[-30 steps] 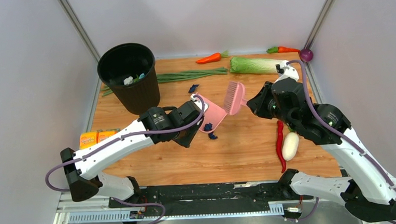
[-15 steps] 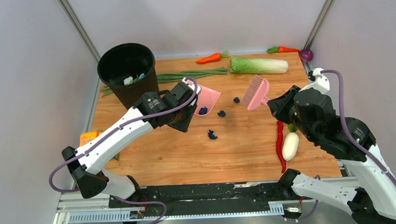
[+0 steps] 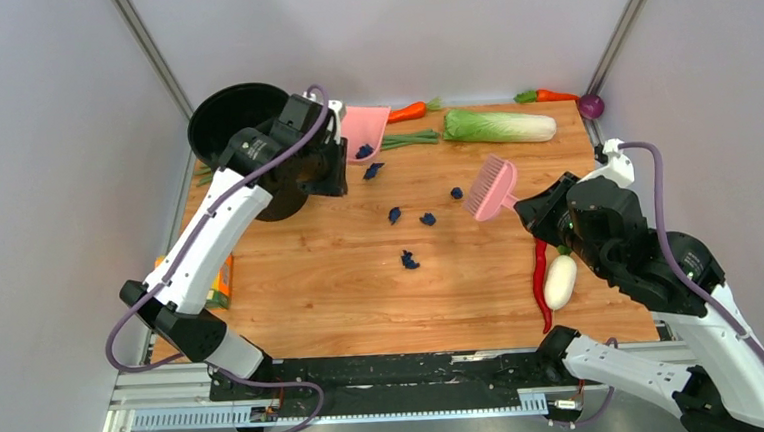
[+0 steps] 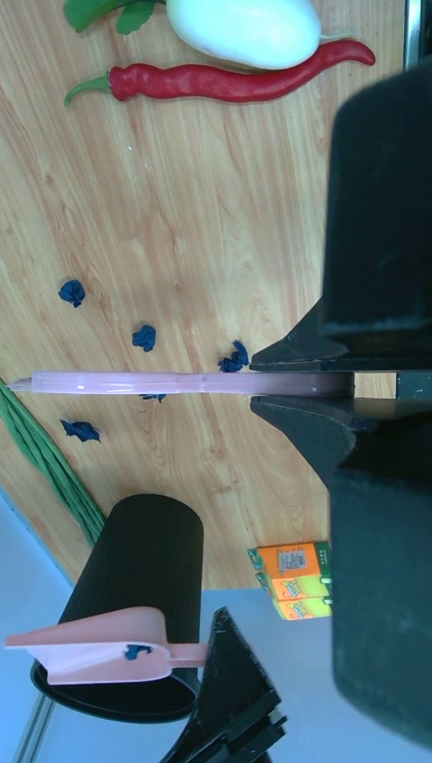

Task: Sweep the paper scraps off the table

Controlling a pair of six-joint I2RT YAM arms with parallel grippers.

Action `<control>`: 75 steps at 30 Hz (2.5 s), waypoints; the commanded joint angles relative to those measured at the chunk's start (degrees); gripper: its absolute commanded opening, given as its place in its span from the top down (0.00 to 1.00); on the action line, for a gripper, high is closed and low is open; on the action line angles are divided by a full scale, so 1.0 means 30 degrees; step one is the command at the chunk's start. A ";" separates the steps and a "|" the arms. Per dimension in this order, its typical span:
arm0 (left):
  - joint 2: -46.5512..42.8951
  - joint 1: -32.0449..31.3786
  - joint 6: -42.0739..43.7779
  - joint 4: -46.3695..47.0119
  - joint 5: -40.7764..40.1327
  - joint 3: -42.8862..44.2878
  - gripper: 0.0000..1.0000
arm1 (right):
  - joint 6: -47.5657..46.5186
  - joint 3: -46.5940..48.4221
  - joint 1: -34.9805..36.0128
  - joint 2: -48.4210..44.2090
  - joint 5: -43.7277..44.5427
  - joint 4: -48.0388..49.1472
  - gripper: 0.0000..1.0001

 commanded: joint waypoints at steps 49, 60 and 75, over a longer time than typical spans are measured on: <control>-0.3087 1.4226 -3.1601 4.3991 1.3936 -1.6626 1.00 | 0.0844 -0.0314 -0.0021 -0.1011 -0.1159 0.0112 1.00; -0.3261 1.4315 -3.3219 4.6319 1.2611 -1.6687 1.00 | 0.1108 -0.0519 -0.0021 -0.1216 -0.1276 0.0024 1.00; -0.6189 1.3293 -1.9886 2.7928 1.7331 -1.1220 1.00 | 0.0611 -0.0403 -0.0021 -0.0837 -0.1159 0.0111 1.00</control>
